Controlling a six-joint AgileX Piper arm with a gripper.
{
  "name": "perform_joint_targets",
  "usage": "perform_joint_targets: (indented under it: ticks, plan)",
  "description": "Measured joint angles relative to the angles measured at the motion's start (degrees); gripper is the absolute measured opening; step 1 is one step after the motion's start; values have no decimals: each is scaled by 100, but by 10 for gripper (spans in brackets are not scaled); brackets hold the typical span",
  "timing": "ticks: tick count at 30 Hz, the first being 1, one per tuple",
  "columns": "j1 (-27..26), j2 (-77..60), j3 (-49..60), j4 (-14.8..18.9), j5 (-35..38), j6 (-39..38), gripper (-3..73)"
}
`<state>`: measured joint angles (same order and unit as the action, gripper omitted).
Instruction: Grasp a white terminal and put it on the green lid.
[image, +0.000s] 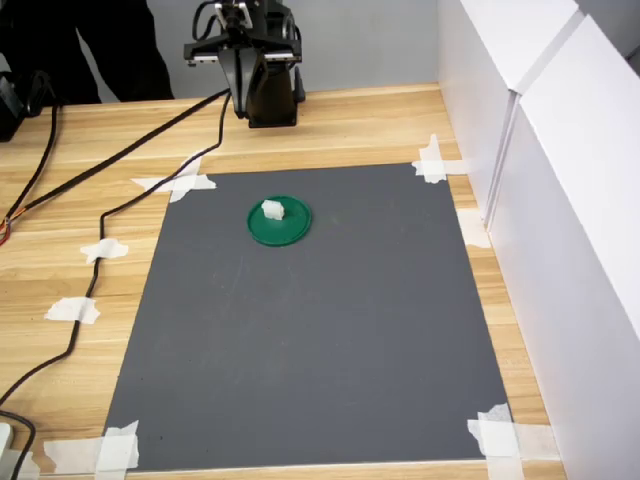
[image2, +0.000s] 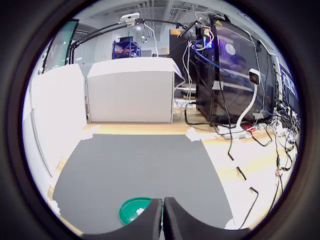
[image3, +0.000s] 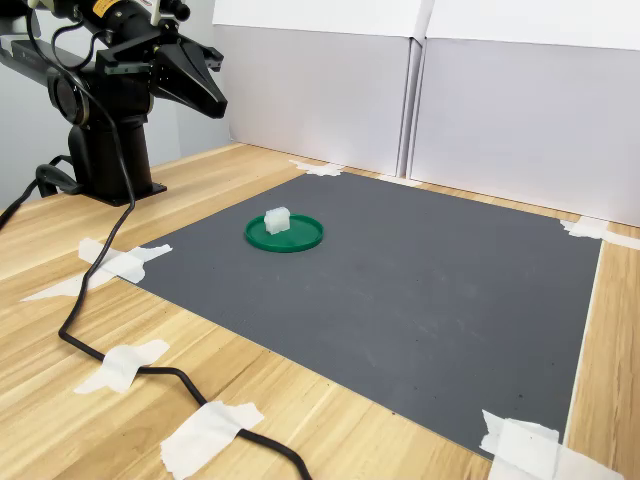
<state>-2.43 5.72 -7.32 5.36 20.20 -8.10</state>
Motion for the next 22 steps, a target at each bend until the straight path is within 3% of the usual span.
perform_joint_targets:
  ticks: [6,22]
  plan:
    - [11,-614,218,-7,117,6,-16]
    - [11,-631,218,-2,284,6,-16]
